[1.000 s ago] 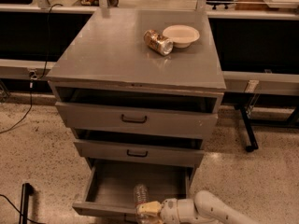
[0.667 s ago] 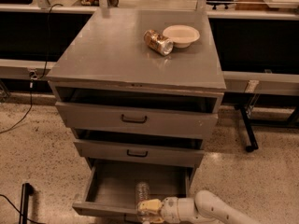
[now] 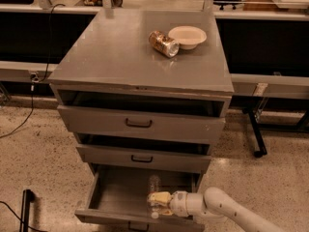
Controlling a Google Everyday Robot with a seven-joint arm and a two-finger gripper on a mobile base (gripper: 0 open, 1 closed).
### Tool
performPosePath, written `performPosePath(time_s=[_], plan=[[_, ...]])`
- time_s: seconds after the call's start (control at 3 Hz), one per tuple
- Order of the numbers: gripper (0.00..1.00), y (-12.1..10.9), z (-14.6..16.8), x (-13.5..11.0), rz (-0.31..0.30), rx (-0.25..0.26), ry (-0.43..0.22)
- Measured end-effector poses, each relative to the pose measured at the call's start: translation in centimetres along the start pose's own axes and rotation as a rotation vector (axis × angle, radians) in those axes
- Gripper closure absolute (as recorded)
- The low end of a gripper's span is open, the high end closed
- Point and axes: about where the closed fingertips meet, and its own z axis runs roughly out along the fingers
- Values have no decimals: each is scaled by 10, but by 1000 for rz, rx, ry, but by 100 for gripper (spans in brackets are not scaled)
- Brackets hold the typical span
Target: Place water bottle into bottom drawer
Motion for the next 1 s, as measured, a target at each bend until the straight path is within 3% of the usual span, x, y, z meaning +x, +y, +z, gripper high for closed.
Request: performPosePath(time_s=[0.33, 0.67, 1.0], plan=[[100, 30, -11, 72, -13, 5, -35], [100, 30, -14, 79, -16, 4, -22], [100, 34, -5, 81, -98, -33, 18]])
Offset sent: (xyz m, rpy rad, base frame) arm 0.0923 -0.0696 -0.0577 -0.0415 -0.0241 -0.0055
